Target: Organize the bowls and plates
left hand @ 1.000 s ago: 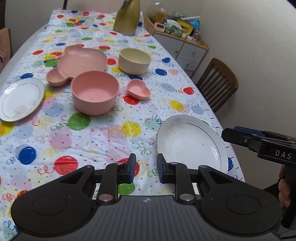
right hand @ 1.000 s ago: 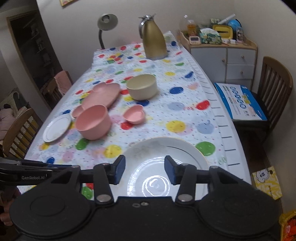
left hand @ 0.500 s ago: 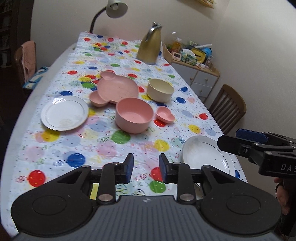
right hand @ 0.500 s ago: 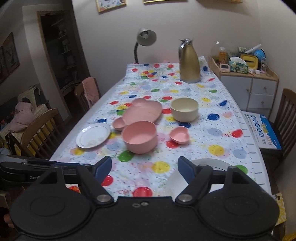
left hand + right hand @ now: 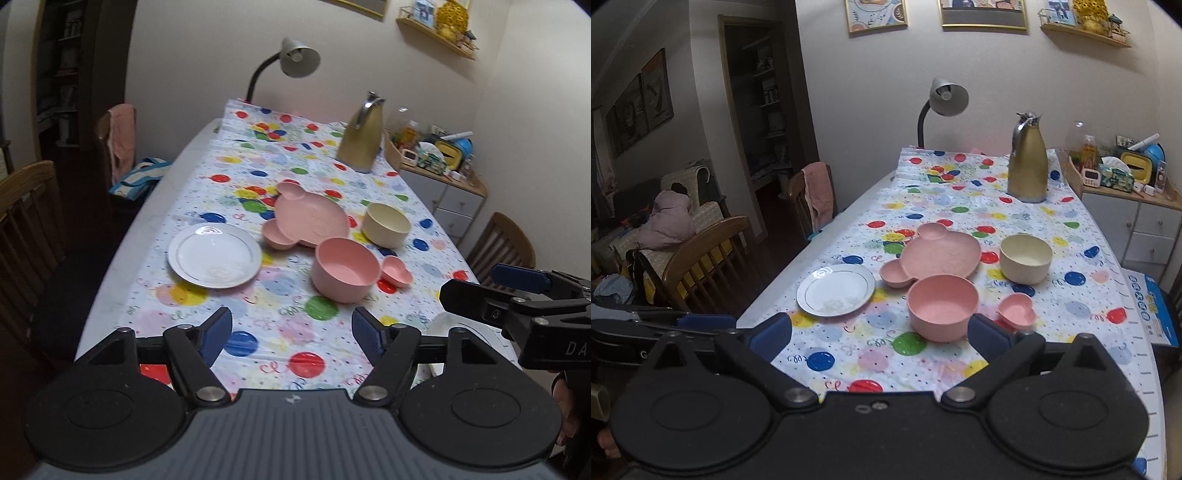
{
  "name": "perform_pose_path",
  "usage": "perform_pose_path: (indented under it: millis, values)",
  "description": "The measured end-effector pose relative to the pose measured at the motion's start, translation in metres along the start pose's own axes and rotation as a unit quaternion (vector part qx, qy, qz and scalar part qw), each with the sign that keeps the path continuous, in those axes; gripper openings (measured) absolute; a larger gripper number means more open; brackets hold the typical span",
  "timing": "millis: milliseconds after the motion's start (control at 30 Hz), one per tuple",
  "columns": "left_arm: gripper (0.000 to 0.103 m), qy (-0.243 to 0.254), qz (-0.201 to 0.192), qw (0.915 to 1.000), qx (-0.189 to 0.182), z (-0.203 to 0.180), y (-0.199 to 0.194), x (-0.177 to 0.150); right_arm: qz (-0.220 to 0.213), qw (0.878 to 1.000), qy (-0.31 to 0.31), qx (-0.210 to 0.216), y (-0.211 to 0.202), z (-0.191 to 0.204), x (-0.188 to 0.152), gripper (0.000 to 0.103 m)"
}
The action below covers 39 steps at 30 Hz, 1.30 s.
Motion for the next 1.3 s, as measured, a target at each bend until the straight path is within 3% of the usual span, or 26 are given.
perform_pose_path:
  millis: [133, 200, 300, 767, 1300]
  values:
    - [0.073, -0.001, -0.009, 0.9997, 0.025, 0.01, 0.003, 0.006, -0.003, 1.0, -0.01, 0.011, 0.016, 0.008, 0.005, 0.102]
    - [0.08, -0.007, -0.012, 0.9992, 0.038, 0.016, 0.007, 0.01, -0.003, 1.0, -0.015, 0.018, 0.026, 0.011, 0.008, 0.102]
    - [0.081, -0.009, -0.018, 0.9983, 0.055, 0.025, 0.016, 0.016, 0.001, 0.999, -0.021, 0.029, 0.042, 0.014, 0.013, 0.103]
    - [0.081, -0.035, 0.019, 0.9932, 0.11, 0.069, 0.097, 0.045, 0.038, 0.999, 0.003, 0.028, 0.129, 0.008, 0.032, 0.103]
    - [0.081, -0.061, 0.068, 0.9886, 0.12, 0.113, 0.19, 0.063, 0.106, 0.994, 0.022, 0.018, 0.229, 0.001, 0.027, 0.098]
Point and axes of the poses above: each gripper's, at about its wrist camera, not at the fingertips, and y roughly the way its jaws point, z to its left, x to its top, the point moved 2 cm from there along y, roughly the way its jaws point, and after that the axes turned 3 degrees about y, right-handed, at the moved point
